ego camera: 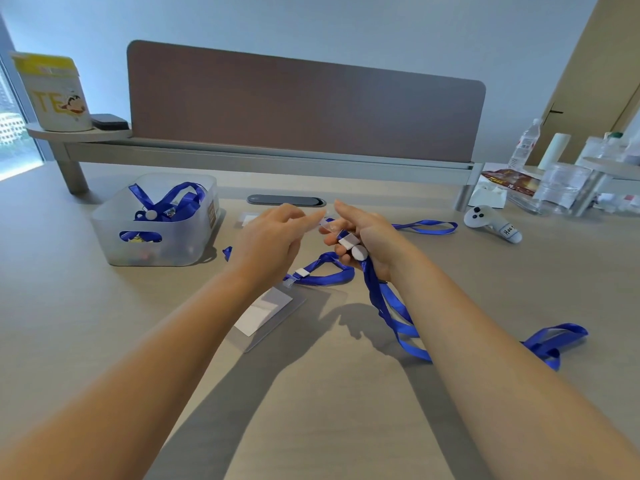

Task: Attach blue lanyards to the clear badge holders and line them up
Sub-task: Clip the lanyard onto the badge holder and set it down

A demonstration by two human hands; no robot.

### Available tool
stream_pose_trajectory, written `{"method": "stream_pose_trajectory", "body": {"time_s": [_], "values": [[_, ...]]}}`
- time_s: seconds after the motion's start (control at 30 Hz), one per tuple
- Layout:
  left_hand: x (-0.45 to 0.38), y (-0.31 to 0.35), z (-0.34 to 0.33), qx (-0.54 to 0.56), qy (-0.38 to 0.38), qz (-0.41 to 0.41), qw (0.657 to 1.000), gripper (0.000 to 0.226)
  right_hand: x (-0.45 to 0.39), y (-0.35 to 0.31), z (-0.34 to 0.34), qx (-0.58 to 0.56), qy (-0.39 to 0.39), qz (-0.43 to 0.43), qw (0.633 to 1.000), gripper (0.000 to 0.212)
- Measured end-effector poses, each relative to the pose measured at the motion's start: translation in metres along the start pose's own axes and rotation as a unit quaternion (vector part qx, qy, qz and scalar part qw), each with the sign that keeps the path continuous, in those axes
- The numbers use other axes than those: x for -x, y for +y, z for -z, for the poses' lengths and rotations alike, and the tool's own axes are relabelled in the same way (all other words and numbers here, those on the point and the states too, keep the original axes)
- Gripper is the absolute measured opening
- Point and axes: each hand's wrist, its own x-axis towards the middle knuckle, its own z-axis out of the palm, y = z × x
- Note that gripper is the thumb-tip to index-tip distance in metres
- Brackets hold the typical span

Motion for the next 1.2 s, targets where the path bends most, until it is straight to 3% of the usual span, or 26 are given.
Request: {"method": "stream_pose_trajectory", "body": {"time_s": [0.17, 0.27, 0.33, 0.43, 0.6, 0.67, 1.0, 1.2], "values": [[0.000, -0.003, 0.005, -0.082, -0.036, -0.035, 0.995, 0.059, -0.001, 0.002, -0.005, 0.033, 0.020, 0.028, 0.999, 0.025], [0.001, -0.003, 0.005, -0.088, -0.027, -0.046, 0.995, 0.057, 0.000, 0.003, -0.006, 0.034, 0.020, 0.044, 0.998, 0.024], [-0.001, 0.002, 0.005, -0.042, -0.029, -0.010, 0.999, 0.049, 0.000, 0.002, -0.007, 0.019, 0.019, 0.053, 0.998, 0.024], [-0.003, 0.006, 0.003, 0.076, -0.088, 0.115, 0.987, 0.046, -0.001, 0.001, -0.007, -0.008, 0.015, 0.064, 0.998, 0.024], [-0.013, 0.014, 0.012, 0.340, -0.058, 0.244, 0.906, 0.030, -0.003, 0.001, -0.006, 0.026, 0.012, 0.075, 0.997, 0.018], [-0.018, 0.013, 0.013, 0.350, -0.051, 0.277, 0.893, 0.028, -0.005, 0.001, -0.008, 0.054, 0.013, 0.089, 0.994, 0.018], [-0.024, 0.007, 0.016, 0.358, -0.090, 0.283, 0.885, 0.025, -0.005, 0.002, -0.008, 0.135, 0.002, 0.134, 0.982, 0.013], [-0.026, 0.007, 0.017, 0.356, -0.100, 0.301, 0.879, 0.026, -0.003, 0.000, -0.009, 0.166, 0.007, 0.139, 0.976, 0.025]]}}
